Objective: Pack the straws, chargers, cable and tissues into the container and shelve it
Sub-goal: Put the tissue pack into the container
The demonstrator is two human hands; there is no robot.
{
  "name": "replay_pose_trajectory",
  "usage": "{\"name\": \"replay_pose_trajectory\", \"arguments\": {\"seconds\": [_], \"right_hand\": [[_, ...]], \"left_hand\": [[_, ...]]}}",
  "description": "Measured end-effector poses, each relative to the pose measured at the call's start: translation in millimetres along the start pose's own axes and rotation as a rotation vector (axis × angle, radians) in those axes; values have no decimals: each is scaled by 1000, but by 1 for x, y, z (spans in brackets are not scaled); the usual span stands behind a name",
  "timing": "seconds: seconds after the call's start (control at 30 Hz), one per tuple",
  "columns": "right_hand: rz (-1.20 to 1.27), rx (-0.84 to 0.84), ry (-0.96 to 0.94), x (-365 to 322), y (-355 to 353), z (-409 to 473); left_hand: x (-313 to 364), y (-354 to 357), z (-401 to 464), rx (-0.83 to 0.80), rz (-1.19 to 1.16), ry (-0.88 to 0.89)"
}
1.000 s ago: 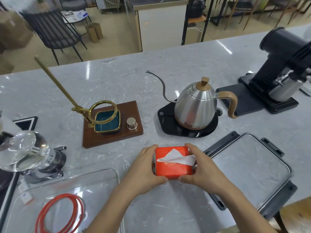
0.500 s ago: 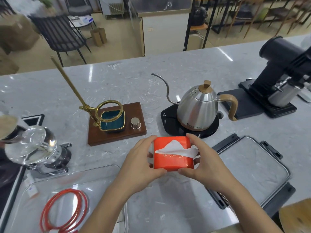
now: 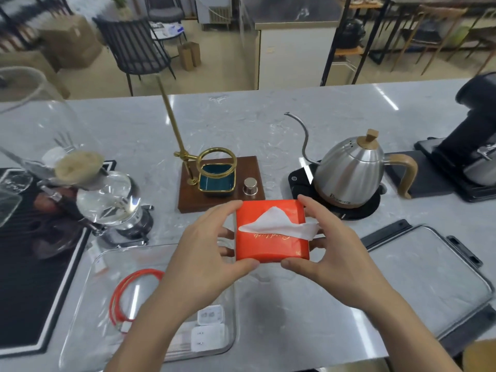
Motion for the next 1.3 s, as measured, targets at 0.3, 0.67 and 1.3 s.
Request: {"name": "replay_pose_trajectory", "arguments": {"seconds": [0.3,0.67,1.3], "right_hand": [[33,-59,-110,-45,39,3],[146,-169,-103,-72,94,-3],[80,-151,94,-59,131,-24]], "left_hand": [[-26,-50,-34,120,-94,-6],[-74,-94,-63,188,-137,-11],[-122,-79,-72,102,-219,-65]]}}
Point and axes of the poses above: each hand's wrist, its own z-axis towards the middle knuckle, its own y-axis out of the palm, x = y × z, the point moved 4 cm from there along z, towards the middle knuckle, and after that the axes turned 3 degrees about -y, right-handed, at the moved point
